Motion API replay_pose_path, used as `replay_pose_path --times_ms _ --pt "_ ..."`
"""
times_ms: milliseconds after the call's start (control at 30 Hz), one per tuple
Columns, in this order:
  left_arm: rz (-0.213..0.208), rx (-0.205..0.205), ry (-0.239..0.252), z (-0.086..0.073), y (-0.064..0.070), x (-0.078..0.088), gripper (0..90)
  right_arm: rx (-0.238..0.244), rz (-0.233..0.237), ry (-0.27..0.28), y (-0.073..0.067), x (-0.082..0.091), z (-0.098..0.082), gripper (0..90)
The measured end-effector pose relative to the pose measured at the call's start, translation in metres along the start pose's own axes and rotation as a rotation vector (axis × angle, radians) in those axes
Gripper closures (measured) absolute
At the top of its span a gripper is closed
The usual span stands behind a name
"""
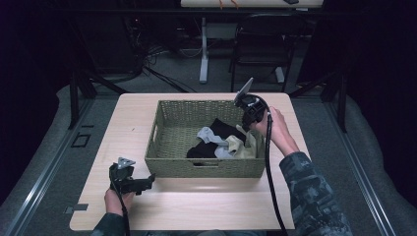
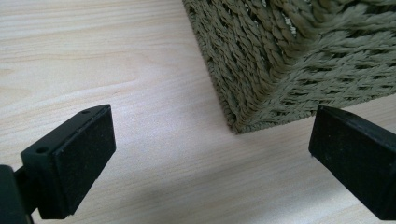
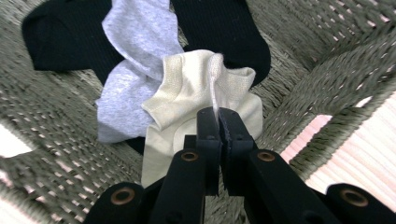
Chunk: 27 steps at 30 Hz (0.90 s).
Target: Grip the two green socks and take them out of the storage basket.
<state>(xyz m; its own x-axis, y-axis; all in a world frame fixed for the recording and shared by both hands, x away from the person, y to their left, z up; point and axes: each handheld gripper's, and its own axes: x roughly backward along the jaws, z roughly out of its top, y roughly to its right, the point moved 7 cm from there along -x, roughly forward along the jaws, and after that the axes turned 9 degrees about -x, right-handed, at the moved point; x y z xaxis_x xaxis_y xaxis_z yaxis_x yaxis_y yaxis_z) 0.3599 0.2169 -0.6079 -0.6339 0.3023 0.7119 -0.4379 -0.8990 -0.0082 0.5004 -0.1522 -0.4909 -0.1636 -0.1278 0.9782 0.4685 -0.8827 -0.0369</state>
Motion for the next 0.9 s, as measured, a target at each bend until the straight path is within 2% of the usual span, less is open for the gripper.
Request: replay_pose_path --times_ms 100,267,500,900 --pt "-0.001 0.0 0.0 0.0 0.0 0.0 0.5 -0.012 0.011 0.02 -0.001 0.007 0.002 88.1" --pt "-0.004 -0.001 -0.003 0.0 0.001 0.0 0.5 -0.001 0.012 0.016 -0.001 0.02 0.004 88.2" --pt "-0.005 -0.002 -0.003 0.0 0.001 0.0 0.5 0.001 0.026 0.039 -0.004 0.036 0.009 88.3" --pt "-0.005 -0.007 -0.005 0.0 0.001 0.001 0.5 0.009 0.022 0.077 -0.007 0.065 0.019 88.4"
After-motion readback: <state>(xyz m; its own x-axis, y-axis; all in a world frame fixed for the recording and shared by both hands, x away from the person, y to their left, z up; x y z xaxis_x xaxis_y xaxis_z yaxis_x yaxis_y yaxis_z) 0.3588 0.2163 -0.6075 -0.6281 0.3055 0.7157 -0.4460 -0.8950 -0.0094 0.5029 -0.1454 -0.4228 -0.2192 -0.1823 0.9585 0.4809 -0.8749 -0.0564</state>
